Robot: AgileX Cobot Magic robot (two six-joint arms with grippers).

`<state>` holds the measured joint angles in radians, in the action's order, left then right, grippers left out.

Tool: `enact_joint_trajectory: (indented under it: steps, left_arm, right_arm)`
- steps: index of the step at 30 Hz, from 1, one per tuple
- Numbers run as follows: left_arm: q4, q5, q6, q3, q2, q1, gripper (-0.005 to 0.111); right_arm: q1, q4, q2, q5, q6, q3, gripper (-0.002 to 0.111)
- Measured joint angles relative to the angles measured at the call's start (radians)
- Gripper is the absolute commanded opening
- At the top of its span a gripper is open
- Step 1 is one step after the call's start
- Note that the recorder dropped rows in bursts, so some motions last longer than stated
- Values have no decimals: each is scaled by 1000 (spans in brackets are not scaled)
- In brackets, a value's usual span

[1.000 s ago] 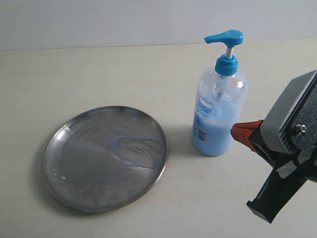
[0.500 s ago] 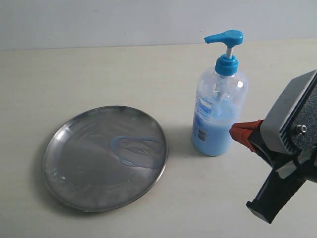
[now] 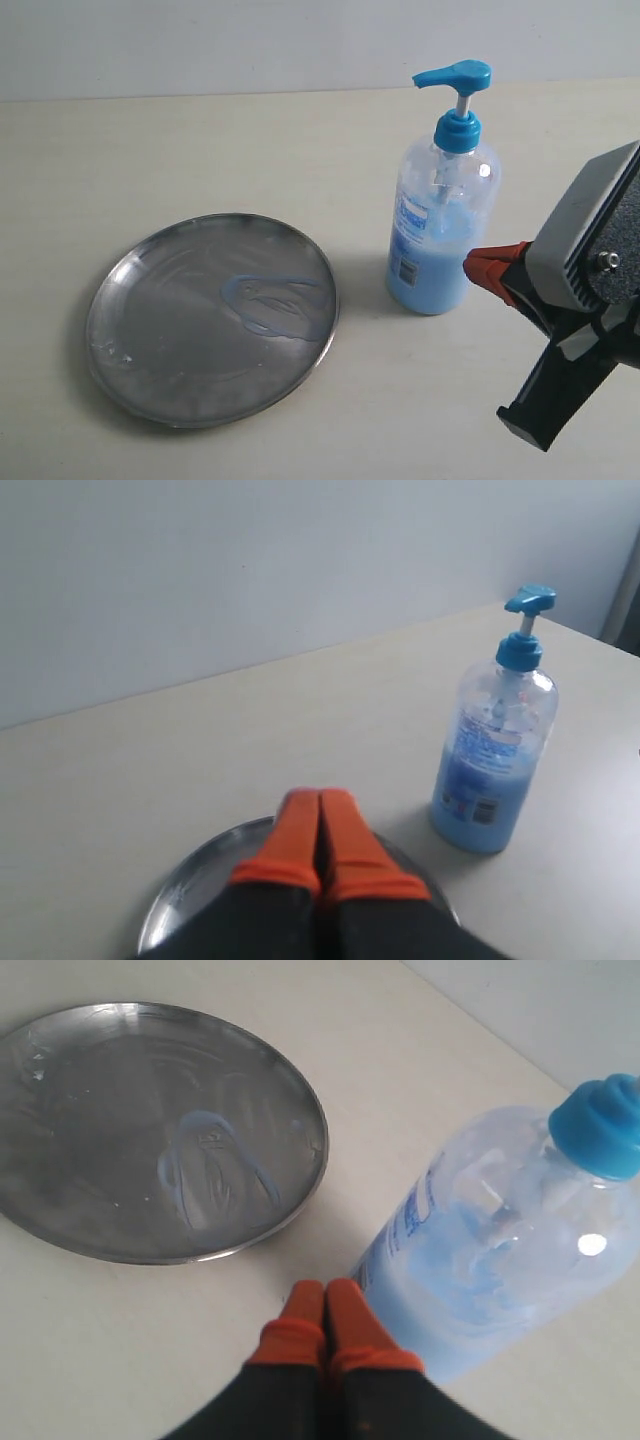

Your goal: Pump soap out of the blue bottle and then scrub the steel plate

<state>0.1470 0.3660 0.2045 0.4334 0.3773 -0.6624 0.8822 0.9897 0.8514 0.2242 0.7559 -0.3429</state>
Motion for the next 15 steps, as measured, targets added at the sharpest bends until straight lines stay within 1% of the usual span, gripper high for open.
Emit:
enact_joint_trajectory:
  steps: [6, 15]
  left_arm:
    - [2, -8, 2, -47, -61, 90, 0]
    - [-27, -117, 2, -194, -193, 216, 0]
  right_arm:
    - [0, 0, 0, 0, 0, 0, 0]
    - [0, 0, 0, -2, 0, 0, 0]
